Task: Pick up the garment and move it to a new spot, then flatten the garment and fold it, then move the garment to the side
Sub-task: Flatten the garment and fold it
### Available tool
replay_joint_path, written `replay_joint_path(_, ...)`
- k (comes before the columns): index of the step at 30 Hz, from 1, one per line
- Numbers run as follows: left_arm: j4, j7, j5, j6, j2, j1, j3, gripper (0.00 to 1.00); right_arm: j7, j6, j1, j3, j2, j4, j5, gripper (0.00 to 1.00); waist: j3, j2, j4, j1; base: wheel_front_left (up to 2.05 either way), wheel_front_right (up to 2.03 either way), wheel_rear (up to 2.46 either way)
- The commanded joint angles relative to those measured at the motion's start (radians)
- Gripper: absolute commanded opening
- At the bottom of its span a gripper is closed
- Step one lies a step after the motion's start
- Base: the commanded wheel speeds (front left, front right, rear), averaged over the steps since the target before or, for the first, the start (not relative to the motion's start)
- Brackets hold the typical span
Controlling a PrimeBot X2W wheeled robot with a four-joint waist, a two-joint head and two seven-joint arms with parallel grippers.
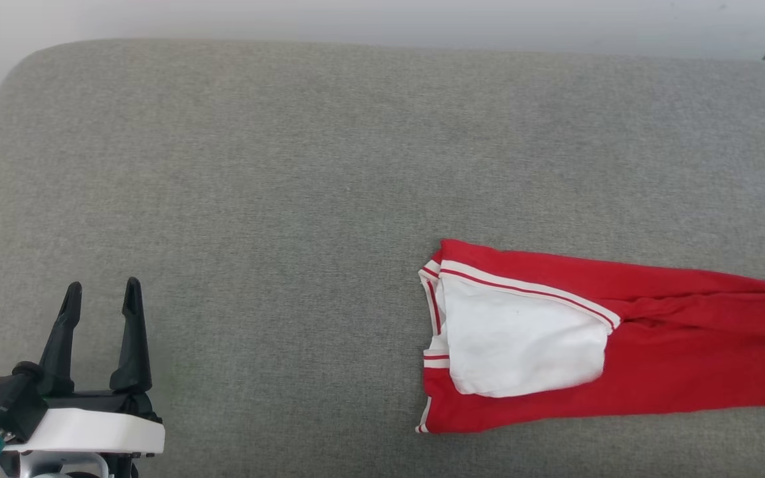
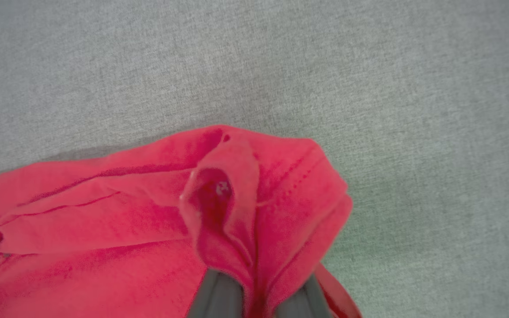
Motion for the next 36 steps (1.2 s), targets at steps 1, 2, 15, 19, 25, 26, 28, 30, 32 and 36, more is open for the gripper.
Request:
replay_joint_path(1,-0.003,-0.005,-0.007,-0.004,0.004,-0.006,-0.001,1.0,0.004,0.0,-0.013,0.008,-0.005,-0.004,-0.003,0.0,0.002,-0.0001,-0.008,0.0,0.0,0.0,0.0)
replay_joint_path(2,-0.005,-0.005,-0.011,-0.004,0.003,-0.007,-0.003,1.0,0.006,0.0,-0.016,0.017,-0.008,-0.015,0.005,0.0,0.002,-0.0001,-0.011,0.0,0.0,0.0,0.0)
replay_joint_path(15,-0.021,-0.005,-0.006,-0.004,0.006,0.013,-0.009,1.0,0.05,0.0,0.114,0.103,0.037,-0.425,0.177,0.0,-0.022,-0.0001,-0.038,0.0,0.0,0.0,0.0)
replay_joint_path(19,-0.016,-0.005,-0.018,-0.004,0.005,-0.002,-0.034,1.0,0.073,0.0,0.121,0.152,0.075,-0.536,0.179,0.0,-0.026,-0.0001,-0.013,0.0,0.0,0.0,0.0)
replay_joint_path(25,0.004,-0.005,-0.022,-0.004,0.0,-0.029,-0.092,1.0,0.096,0.0,0.078,0.259,0.162,-0.613,0.142,0.0,-0.037,-0.0001,0.049,0.0,0.0,0.0,0.0)
replay_joint_path(26,0.008,-0.005,-0.024,-0.004,-0.002,-0.035,-0.103,1.0,0.099,0.0,0.069,0.275,0.179,-0.613,0.138,0.0,-0.039,-0.0001,0.062,0.0,0.0,0.0,0.0)
replay_joint_path(28,0.015,-0.005,-0.031,-0.004,-0.003,-0.043,-0.122,1.0,0.1,0.0,0.045,0.308,0.208,-0.606,0.122,0.0,-0.041,-0.0001,0.084,0.0,0.0,0.0,0.0)
replay_joint_path(30,0.024,-0.005,-0.038,-0.004,-0.008,-0.054,-0.145,1.0,0.097,0.0,0.019,0.351,0.247,-0.578,0.107,0.0,-0.043,-0.0001,0.117,0.0,0.0,0.0,0.0)
replay_joint_path(32,0.026,-0.005,-0.042,-0.004,-0.009,-0.058,-0.151,1.0,0.089,0.0,0.006,0.362,0.255,-0.566,0.097,0.0,-0.043,-0.0001,0.127,0.0,0.0,0.0,0.0)
replay_joint_path(36,0.031,-0.005,-0.053,-0.004,-0.013,-0.063,-0.157,1.0,0.077,0.0,-0.029,0.417,0.297,-0.515,0.081,0.0,-0.045,-0.0001,0.154,0.0,0.0,0.0,0.0)
